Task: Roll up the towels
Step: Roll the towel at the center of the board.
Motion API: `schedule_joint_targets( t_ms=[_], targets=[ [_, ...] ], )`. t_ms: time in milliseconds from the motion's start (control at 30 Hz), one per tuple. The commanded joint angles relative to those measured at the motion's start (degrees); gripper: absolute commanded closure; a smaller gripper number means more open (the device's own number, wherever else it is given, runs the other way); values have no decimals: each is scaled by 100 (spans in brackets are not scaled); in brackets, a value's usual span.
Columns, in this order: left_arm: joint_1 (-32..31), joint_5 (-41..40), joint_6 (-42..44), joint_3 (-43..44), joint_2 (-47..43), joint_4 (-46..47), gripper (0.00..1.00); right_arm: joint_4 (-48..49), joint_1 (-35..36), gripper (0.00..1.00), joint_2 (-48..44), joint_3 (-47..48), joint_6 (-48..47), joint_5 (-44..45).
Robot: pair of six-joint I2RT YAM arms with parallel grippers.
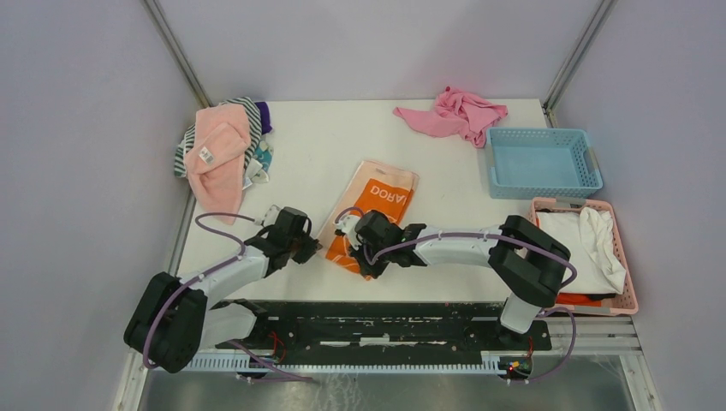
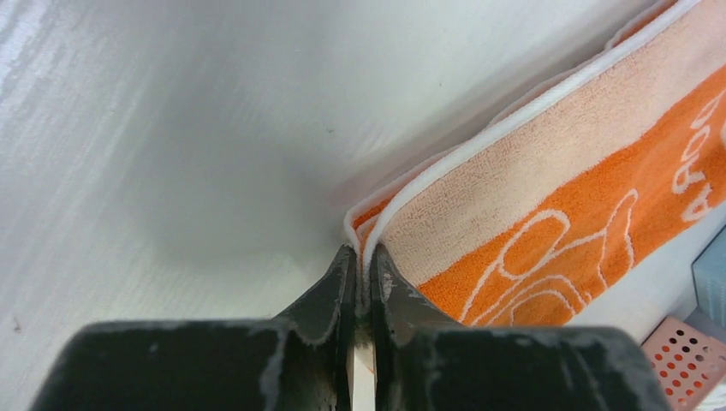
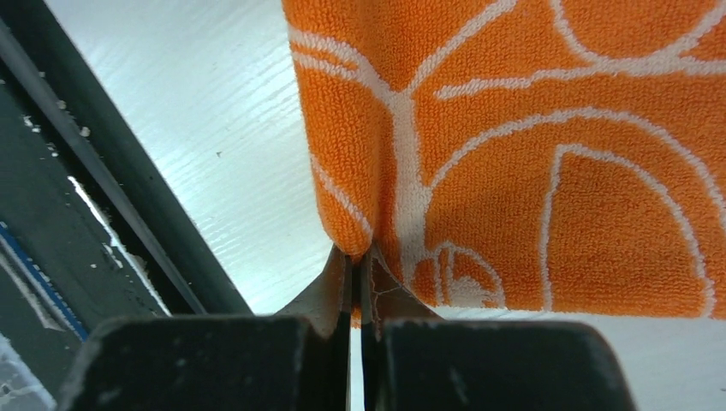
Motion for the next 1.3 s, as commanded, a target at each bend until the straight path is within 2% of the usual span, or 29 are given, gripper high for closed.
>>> schedule_joint_targets(
  t_ms=[0, 100, 200, 333, 400, 500, 733, 933, 1067, 1267],
  targets=[
    [194, -438, 642, 117, -127, -339, 90, 62, -131, 100, -316, -86, 175, -530],
    [291, -441, 844, 239, -270, -502, 83, 112, -377, 99, -367, -33, 347, -1065],
    [313, -492, 1127, 466, -380, -761, 67, 267, -718, 100, -288, 18, 676, -1703],
    [350, -657, 1351, 670, -648, -1147, 35, 662, -1149, 100, 10, -2, 1119, -2535],
    [400, -665, 1444, 691, -888, -1281, 25, 781, -1302, 100, 203, 36, 1295, -2936],
    [477, -484, 1550, 587, -1282, -1346, 17, 1074, -1531, 100, 437, 37, 1626, -3434],
    [592, 499, 1630, 114, -1950, -977, 10, 1326, -2011, 99, 1130, 288, 2205, -4249],
    [653, 976, 1659, -223, -1840, -395, 9, 1400, -2295, 99, 1513, 441, 2412, -4556],
    [745, 1244, 1614, -497, -1724, 190, 10, 1355, -2388, 100, 1696, 534, 2415, -4640],
    [853, 1457, 1576, -703, -1358, 1013, 17, 1247, -2418, 99, 1821, 619, 2337, -4661]
  ],
)
